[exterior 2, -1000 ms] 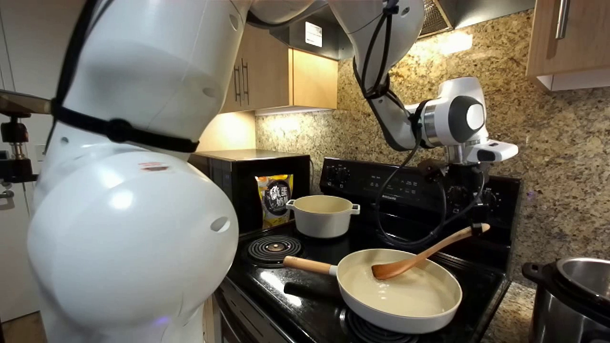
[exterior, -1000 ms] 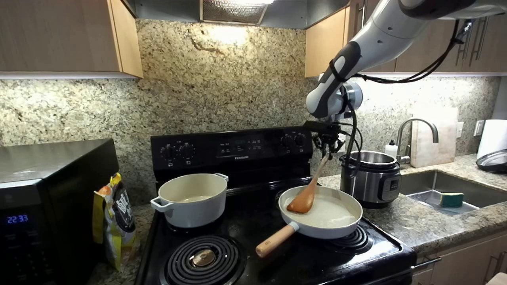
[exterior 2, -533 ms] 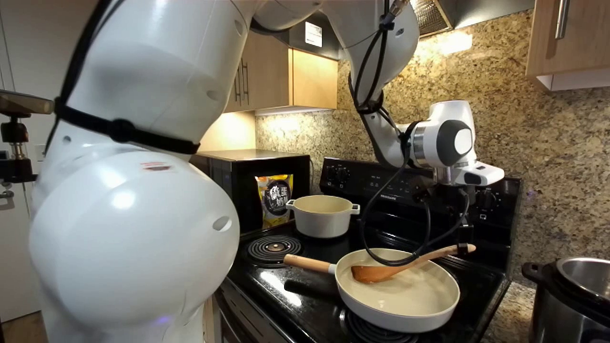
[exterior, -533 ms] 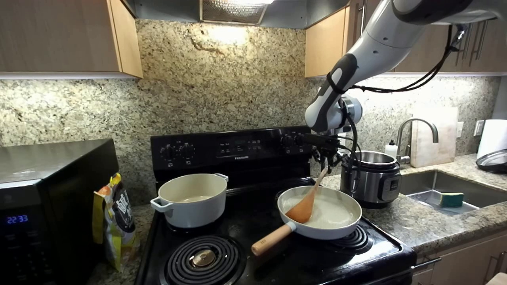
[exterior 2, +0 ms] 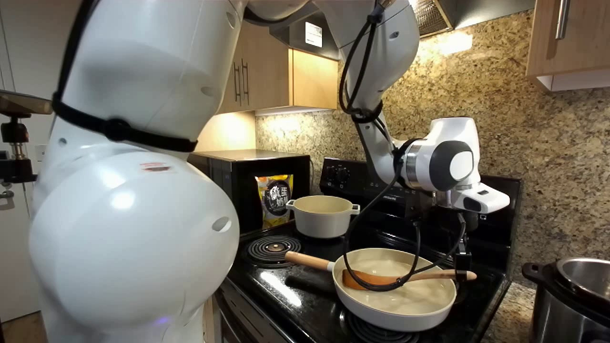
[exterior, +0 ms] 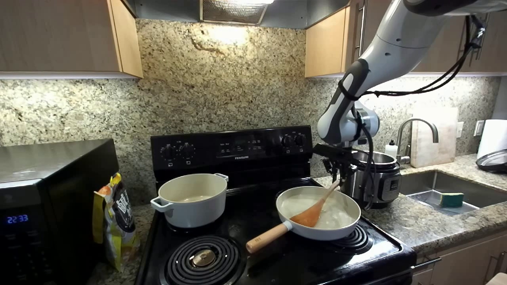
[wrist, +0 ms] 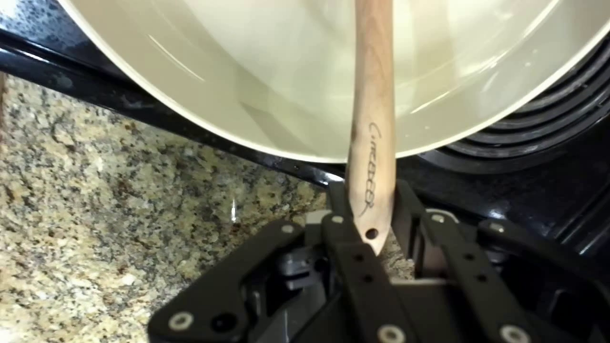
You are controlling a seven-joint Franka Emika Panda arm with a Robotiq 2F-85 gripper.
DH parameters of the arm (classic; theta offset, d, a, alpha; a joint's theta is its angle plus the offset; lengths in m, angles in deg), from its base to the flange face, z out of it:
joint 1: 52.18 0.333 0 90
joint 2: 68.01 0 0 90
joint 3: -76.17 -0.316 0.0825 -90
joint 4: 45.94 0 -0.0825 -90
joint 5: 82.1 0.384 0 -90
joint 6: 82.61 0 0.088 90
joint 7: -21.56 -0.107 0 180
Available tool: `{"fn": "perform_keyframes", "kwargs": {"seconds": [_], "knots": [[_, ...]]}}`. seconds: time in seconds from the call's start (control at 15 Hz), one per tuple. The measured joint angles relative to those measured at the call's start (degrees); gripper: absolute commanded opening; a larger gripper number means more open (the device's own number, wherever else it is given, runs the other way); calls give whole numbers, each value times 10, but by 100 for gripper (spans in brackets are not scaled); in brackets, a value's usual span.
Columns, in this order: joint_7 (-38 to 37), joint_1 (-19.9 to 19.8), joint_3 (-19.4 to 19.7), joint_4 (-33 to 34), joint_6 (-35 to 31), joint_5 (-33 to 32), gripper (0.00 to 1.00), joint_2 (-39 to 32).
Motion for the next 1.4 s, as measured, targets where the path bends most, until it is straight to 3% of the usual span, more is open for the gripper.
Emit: {"fn": "perform_keyframes", "kwargs": {"seconds": [0.4,1.0,1.4], "knots": [[0,-8,21,-21,-3,7,11,31],[-1,-14,56,6,-1,4,11,45],[-74,0,56,37,-1,-33,11,34]]}}
